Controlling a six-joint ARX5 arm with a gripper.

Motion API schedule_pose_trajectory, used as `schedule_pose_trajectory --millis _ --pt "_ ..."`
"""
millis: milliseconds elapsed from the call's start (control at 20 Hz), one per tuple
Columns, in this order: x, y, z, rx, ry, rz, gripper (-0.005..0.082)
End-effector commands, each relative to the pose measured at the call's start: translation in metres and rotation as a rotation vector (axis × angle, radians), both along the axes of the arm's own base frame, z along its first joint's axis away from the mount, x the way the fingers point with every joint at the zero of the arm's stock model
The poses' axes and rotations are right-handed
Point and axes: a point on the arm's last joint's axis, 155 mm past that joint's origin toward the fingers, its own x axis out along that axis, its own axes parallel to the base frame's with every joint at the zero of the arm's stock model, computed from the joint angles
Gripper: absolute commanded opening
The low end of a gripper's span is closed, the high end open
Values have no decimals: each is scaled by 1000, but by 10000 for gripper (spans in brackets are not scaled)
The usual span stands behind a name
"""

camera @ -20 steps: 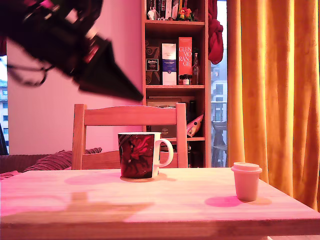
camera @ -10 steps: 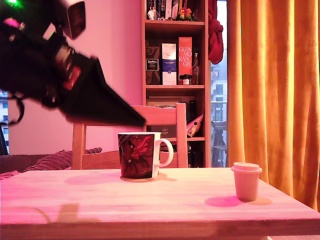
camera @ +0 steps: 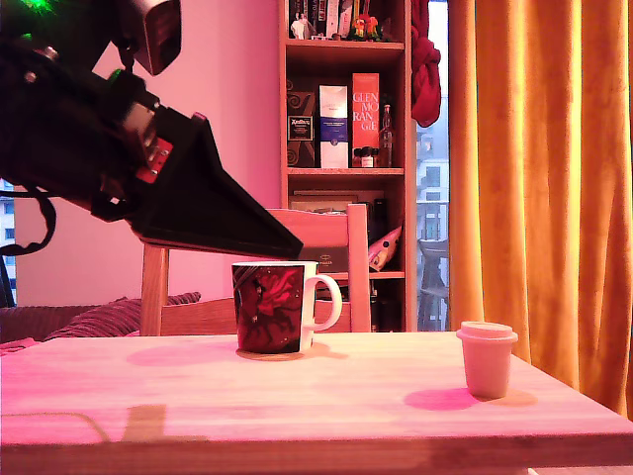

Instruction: Pick up the coffee capsules on the table and drop them inside the coffee cup

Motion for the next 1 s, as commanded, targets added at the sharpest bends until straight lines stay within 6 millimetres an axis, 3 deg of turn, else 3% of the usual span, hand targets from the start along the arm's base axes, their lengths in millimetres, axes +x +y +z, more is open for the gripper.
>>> schedule_pose_trajectory --millis 0,100,150,300,350,950 --pt "-2 1 -17 31 29 -3 -24" --pt "-3 2 -32 61 63 -4 -15" --pt "-4 1 -38 73 75 -7 48" --pt "2 1 -44 91 48 7 456" --pt "7 3 -45 106 22 22 505" --pt "15 7 -46 125 -7 57 501"
